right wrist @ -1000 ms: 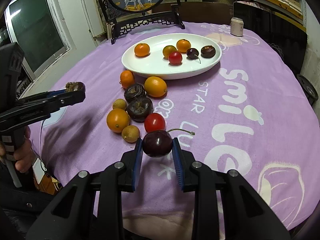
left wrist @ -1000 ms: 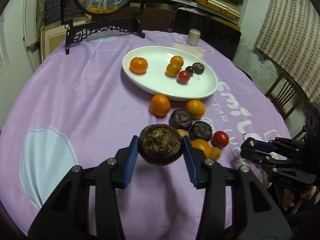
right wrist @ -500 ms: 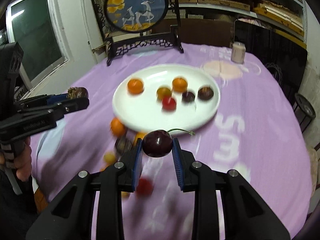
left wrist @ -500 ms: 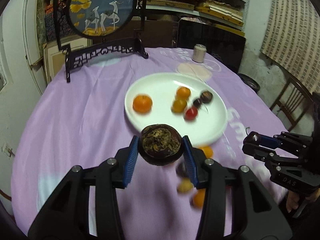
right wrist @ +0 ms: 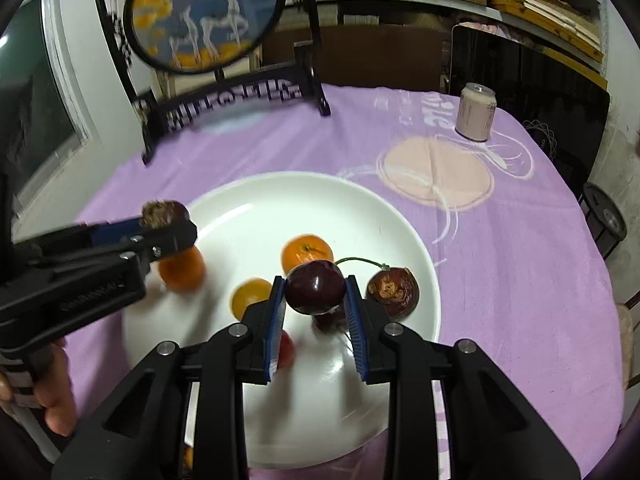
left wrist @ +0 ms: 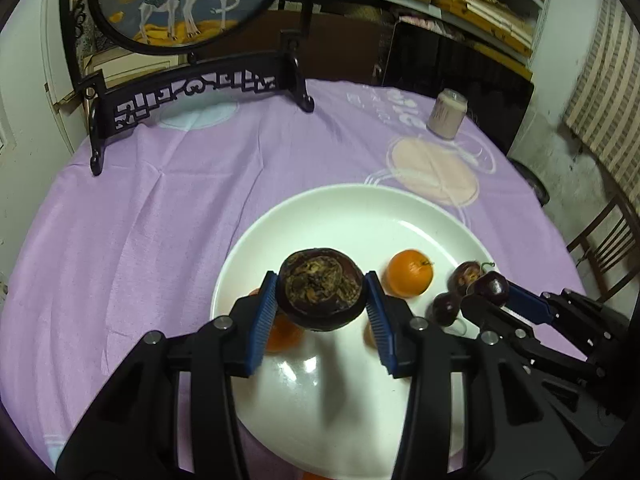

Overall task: Organize fruits
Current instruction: 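Carry the cherry and brown fruit onto the white plate and release both, then grasp a red tomato with the right gripper while the left gripper grasps an orange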

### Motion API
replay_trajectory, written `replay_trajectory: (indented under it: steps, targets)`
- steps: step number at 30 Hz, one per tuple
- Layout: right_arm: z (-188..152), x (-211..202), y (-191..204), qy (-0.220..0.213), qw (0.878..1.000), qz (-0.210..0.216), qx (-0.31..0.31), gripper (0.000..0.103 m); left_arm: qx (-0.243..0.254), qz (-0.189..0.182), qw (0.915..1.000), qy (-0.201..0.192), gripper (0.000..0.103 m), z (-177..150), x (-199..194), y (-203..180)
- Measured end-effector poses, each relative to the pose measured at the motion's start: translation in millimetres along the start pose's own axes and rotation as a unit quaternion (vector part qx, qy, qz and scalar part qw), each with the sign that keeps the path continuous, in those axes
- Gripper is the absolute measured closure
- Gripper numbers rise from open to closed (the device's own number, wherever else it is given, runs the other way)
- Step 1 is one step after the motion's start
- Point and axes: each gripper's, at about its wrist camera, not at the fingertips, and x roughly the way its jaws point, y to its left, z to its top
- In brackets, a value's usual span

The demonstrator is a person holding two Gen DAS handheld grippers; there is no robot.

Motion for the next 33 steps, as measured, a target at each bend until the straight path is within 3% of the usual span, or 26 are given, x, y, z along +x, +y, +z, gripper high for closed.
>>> replay_trajectory:
  steps: [5, 6, 7, 8, 13, 16, 20, 26, 29, 33]
  targets:
    - [2, 3, 5, 0.001, 1.0, -0.004, -0.01, 0.073, 0.009, -0.005, 0.9999, 0.0, 0.056, 2, 1, -1]
    - [2, 3, 5, -0.001, 1.0, -0.009, -0.011, 0.071, 0.008, -0.006, 0.9999, -0.002, 0.052, 2, 0, -1]
    - [2, 4, 4, -0.006, 1.0, -0.016, -0.009, 0.06, 0.006, -0.004, 1.0, -0.006, 0.04, 2, -2, 0]
    - [2, 4, 4, -0.011, 1.0, -0.021, -0.007, 0.056, 0.005, 0.001, 0.9999, -0.014, 0.038, 1, -5, 0]
    - [-6, -5, -4, -0.034, 0.998, -0.048, -0.004, 0.053, -0.015, -0.002, 0.9991, -0.04, 0.038, -11, -36, 9]
    - [-23, -28, -8, -0.026, 0.999, -0.043, 0.013, 0.053, -0.011, 0.002, 0.9984, -0.055, 0.038, -36, -64, 14]
    - [-71, -77, 2, -0.037, 0.999, -0.015, 0.005, 0.053, -0.001, -0.012, 0.9977, -0.067, 0.033, -92, -102, 26]
    - [-153, -104, 23, 0.015, 1.0, 0.018, -0.019, 0.053, 0.023, -0.037, 0.9988, -0.024, 0.033, -167, -121, 30]
    - [-177, -109, 36, 0.036, 0.999, 0.019, -0.035, 0.053, 0.034, -0.042, 0.9985, -0.013, 0.033, -183, -124, 25]
    - [-181, -105, 44, 0.043, 0.998, 0.018, -0.043, 0.053, 0.046, -0.059, 0.9972, -0.003, 0.033, -192, -126, 16]
